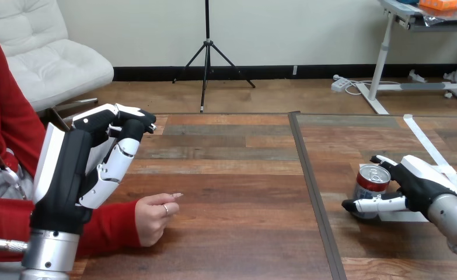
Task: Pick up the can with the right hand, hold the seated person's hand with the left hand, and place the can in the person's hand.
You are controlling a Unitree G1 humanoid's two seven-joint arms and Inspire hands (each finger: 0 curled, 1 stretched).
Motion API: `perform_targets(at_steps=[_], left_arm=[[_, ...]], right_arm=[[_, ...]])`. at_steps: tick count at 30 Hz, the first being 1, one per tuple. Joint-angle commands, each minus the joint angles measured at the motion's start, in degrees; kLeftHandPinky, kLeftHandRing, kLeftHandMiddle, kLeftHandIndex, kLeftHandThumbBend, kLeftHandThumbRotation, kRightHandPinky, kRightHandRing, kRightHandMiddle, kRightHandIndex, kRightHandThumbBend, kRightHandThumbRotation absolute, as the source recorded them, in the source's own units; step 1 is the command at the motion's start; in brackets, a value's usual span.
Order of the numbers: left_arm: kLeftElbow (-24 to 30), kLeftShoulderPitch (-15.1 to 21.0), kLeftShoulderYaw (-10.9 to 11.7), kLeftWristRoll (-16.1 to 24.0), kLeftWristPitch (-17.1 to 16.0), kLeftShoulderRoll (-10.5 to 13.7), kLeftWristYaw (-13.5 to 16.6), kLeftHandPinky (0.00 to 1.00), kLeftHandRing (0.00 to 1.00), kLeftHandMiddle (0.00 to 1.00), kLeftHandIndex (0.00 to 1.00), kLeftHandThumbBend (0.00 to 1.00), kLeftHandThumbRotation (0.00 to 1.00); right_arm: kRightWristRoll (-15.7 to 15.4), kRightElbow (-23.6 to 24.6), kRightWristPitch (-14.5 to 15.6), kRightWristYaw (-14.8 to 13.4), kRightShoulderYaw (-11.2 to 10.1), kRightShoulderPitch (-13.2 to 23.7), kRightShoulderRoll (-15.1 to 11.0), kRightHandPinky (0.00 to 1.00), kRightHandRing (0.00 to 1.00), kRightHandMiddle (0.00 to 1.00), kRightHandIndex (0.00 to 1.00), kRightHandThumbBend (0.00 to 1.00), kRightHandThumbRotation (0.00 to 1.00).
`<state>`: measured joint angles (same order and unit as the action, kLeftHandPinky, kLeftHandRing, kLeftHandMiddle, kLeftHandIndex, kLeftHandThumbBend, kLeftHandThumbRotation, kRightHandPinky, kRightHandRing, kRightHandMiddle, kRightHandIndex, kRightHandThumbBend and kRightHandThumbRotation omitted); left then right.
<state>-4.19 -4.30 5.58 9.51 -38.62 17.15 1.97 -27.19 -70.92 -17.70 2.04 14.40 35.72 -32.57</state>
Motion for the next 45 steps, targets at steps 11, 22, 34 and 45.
perform_targets(at_steps=[11, 22, 34, 45], left_arm=[[0.9, 2.7, 0.6, -0.5, -0.9, 0.0, -0.2, 0.47, 0.58, 0.61, 0.49, 0.34, 0.83], [1.1, 2.5, 0.7, -0.9, -0.9, -0.1, -0.3, 0.47, 0.58, 0.60, 0.49, 0.35, 0.84], [1.2, 2.4, 0.9, -0.7, -0.9, -0.1, -0.1, 0.47, 0.58, 0.60, 0.49, 0.36, 0.86], [1.1, 2.5, 1.0, 0.1, -1.3, 0.0, 0.2, 0.47, 0.57, 0.60, 0.49, 0.36, 0.89]], right_arm=[[0.7, -0.1, -0.5, -0.9, -0.1, 4.4, 1.7, 0.77, 0.88, 0.91, 0.92, 1.00, 0.51], [1.5, 0.6, 0.0, -0.1, -0.6, 5.0, 1.7, 0.71, 0.81, 0.85, 0.85, 1.00, 0.33], [1.9, 1.1, 0.1, -1.4, -1.2, 5.3, 1.6, 0.58, 0.65, 0.69, 0.71, 0.97, 0.11], [2.4, 1.3, -0.7, -2.0, -1.4, 5.4, 1.0, 0.49, 0.54, 0.58, 0.61, 0.86, 0.01]])
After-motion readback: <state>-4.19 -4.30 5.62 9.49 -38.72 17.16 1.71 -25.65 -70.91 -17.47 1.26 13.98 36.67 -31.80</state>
